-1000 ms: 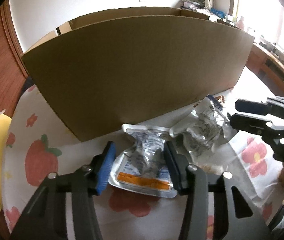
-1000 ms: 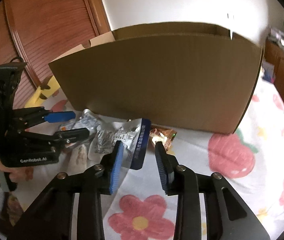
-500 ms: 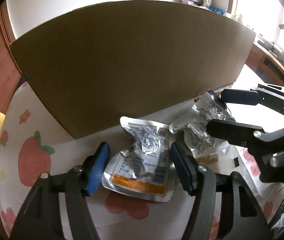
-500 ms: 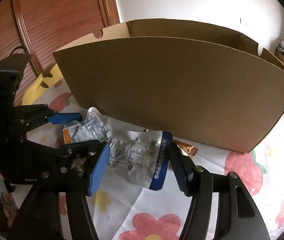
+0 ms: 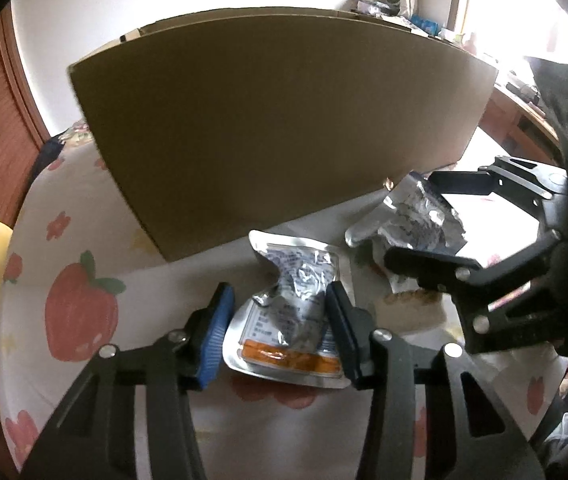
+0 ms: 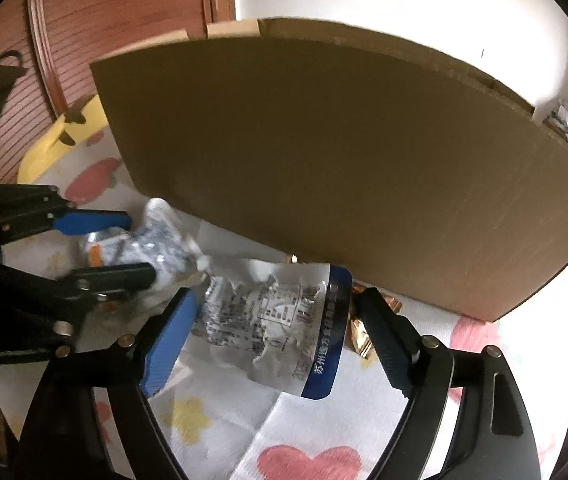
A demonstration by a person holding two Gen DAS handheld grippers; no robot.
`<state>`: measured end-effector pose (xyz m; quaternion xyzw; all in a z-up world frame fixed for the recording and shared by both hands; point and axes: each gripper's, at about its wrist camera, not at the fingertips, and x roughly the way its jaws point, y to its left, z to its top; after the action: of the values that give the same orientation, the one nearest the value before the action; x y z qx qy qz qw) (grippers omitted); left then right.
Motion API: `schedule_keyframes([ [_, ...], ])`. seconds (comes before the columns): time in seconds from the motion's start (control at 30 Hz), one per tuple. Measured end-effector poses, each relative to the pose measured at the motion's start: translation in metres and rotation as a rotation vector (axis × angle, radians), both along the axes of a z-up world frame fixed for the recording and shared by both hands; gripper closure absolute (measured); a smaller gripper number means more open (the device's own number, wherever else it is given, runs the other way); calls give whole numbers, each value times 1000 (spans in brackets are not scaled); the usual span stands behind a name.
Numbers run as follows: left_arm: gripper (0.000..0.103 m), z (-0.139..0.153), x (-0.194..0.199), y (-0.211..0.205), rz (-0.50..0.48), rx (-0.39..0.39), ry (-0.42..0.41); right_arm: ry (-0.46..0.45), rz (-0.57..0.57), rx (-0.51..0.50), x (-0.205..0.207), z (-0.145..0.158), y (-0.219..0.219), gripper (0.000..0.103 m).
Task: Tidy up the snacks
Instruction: 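Grasp and lift the white packet with the right tool while the left tool grasps the tray packet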
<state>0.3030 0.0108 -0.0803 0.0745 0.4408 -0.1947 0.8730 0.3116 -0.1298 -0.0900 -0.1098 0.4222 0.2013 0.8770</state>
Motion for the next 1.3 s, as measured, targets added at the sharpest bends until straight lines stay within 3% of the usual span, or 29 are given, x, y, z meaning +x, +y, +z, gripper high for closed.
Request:
schedule_keyframes([
  [0.3, 48, -7, -4, 0, 1, -17, -4, 0, 11, -1, 4, -1, 3, 14],
  [0.47, 38, -9, -6, -9, -32, 17, -16, 2, 7, 9, 5, 0, 3, 21],
  [0.53, 40, -9, -7, -8, -36, 9, -14, -10, 14, 3, 2, 1, 3, 29],
  [0.67, 60, -4, -15, 2, -28, -1, -28, -19, 41, -8, -6, 1, 5, 34],
  [0.87, 62, -2, -28, 7, -23, -7, -42, -4, 47, 27, -20, 2, -6, 50],
  [0.93, 63, -2, -31, 5, -19, -13, -45, 0, 45, 39, -24, 4, -8, 59],
  [1.0, 63, -2, -35, 4, -18, -21, -50, 2, 38, 38, -29, 6, -13, 77],
  [1.07, 65, 1, -37, -3, -21, -28, -60, -6, 43, 36, -33, 7, -15, 80],
  [1.2, 80, 11, -46, -8, -29, -53, -91, -18, 42, 44, -37, 9, -17, 81],
  [1.3, 83, 17, -47, -6, -32, -46, -94, -27, 35, 69, -39, 15, -21, 81],
])
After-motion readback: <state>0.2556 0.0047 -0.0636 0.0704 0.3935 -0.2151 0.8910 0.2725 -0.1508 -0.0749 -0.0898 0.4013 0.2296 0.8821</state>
